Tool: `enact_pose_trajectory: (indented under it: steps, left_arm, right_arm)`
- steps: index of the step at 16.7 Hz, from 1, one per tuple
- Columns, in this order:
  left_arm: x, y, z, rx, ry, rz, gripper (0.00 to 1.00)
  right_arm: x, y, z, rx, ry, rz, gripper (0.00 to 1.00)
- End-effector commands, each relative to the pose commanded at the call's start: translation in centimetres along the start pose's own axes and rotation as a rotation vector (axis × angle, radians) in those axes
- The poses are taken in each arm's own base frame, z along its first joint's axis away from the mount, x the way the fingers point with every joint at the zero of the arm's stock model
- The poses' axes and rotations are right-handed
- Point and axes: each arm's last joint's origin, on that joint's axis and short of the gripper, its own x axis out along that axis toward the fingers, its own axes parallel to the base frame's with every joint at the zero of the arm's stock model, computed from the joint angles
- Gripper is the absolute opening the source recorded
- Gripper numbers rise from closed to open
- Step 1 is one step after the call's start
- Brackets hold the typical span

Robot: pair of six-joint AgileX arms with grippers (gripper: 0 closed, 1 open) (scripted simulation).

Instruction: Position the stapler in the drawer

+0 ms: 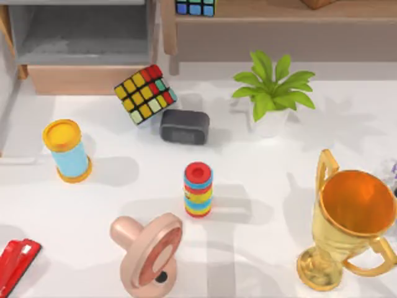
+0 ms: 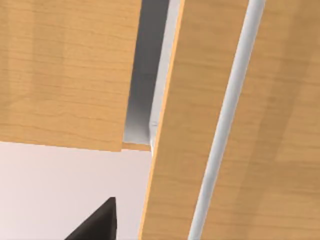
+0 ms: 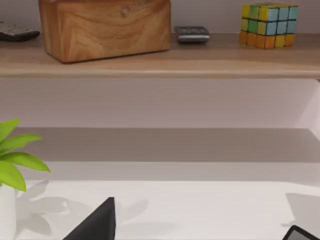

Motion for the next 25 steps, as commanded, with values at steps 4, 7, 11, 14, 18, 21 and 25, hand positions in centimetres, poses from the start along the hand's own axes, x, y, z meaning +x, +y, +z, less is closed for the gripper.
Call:
enact_pose_trajectory:
  steps: [4,7,11,14,18,21,25]
  left_arm:
    - [0.2,0.2,0.3,-0.251,0.088,-0.127,1.0]
    - [0.7,0.5,1.2,-0.468,0.171,-0.254,1.0]
    - [1.5,1.5,3.9,-0.731,0.295,-0.459,1.0]
    - [1.9,2.3,7.0,-0.874,0.406,-0.639,1.0]
    - [1.2,3.6,11.7,-0.96,0.585,-0.88,1.0]
    - [-0.1,4.6,15.0,-0.946,0.723,-1.03,1.0]
    - [-1.9,5.9,18.3,-0.87,0.867,-1.156,1.0]
  right_arm:
    - [0.0,0.0,0.0,0.0,0.0,0.0,1.0]
    - [0.0,0.0,0.0,0.0,0.0,0.0,1.0]
    - [0.0,0.0,0.0,0.0,0.0,0.0,1.0]
    - [0.0,0.0,0.0,0.0,0.0,0.0,1.0]
    - [0.0,0.0,0.0,0.0,0.0,0.0,1.0]
    - [0.0,0.0,0.0,0.0,0.0,0.0,1.0]
    - [0.0,0.0,0.0,0.0,0.0,0.0,1.0]
